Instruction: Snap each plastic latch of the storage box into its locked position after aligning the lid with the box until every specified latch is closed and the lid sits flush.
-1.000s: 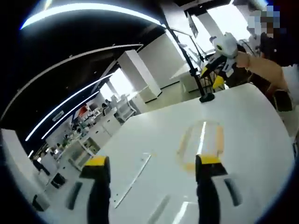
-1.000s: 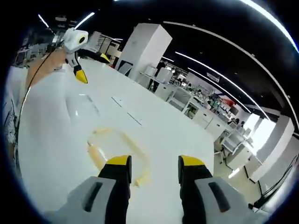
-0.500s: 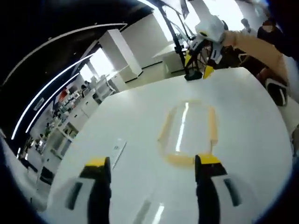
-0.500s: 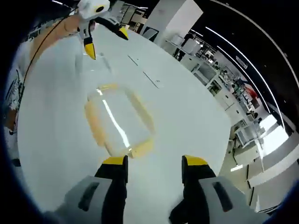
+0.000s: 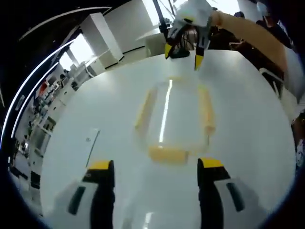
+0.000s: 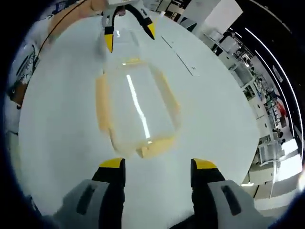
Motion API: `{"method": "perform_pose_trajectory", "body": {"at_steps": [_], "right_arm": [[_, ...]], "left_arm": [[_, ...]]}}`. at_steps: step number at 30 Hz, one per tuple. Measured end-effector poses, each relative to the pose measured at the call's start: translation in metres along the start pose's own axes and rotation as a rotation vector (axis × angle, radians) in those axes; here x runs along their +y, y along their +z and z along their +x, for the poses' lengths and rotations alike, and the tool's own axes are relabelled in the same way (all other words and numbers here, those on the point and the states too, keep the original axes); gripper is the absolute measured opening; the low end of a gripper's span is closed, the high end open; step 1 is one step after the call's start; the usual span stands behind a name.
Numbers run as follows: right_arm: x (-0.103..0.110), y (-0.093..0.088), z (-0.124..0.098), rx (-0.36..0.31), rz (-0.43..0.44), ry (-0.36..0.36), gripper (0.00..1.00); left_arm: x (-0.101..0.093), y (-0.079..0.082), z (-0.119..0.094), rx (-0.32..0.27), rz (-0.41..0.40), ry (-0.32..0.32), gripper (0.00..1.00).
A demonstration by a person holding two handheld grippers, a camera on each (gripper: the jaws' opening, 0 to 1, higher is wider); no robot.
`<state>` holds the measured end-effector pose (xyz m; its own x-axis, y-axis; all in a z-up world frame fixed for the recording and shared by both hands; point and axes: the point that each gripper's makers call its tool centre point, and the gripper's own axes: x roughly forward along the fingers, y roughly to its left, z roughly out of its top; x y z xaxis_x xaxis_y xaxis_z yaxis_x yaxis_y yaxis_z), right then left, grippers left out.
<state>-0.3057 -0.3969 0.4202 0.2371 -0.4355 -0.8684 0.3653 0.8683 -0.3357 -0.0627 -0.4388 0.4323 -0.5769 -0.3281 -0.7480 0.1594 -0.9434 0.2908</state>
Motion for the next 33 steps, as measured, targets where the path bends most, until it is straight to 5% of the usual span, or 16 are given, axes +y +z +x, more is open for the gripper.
{"method": "perform_pose_trajectory", "body": {"at_steps": [12, 18, 33], "right_arm": [[-0.002, 0.002, 0.026, -0.012, -0.027, 0.110, 0.52], [-0.006, 0.012, 0.029, -0.061, -0.040, 0.159, 0.50], [-0.001, 0.013, 0.031, -0.008, -0.092, 0.342, 0.50]], "left_arm": [[-0.010, -0.010, 0.026, 0.035, 0.025, -0.046, 0.70], [-0.014, 0.001, 0.031, -0.032, 0.039, -0.103, 0.61], [-0.020, -0.002, 0.038, 0.039, -0.006, -0.252, 0.50]]}}
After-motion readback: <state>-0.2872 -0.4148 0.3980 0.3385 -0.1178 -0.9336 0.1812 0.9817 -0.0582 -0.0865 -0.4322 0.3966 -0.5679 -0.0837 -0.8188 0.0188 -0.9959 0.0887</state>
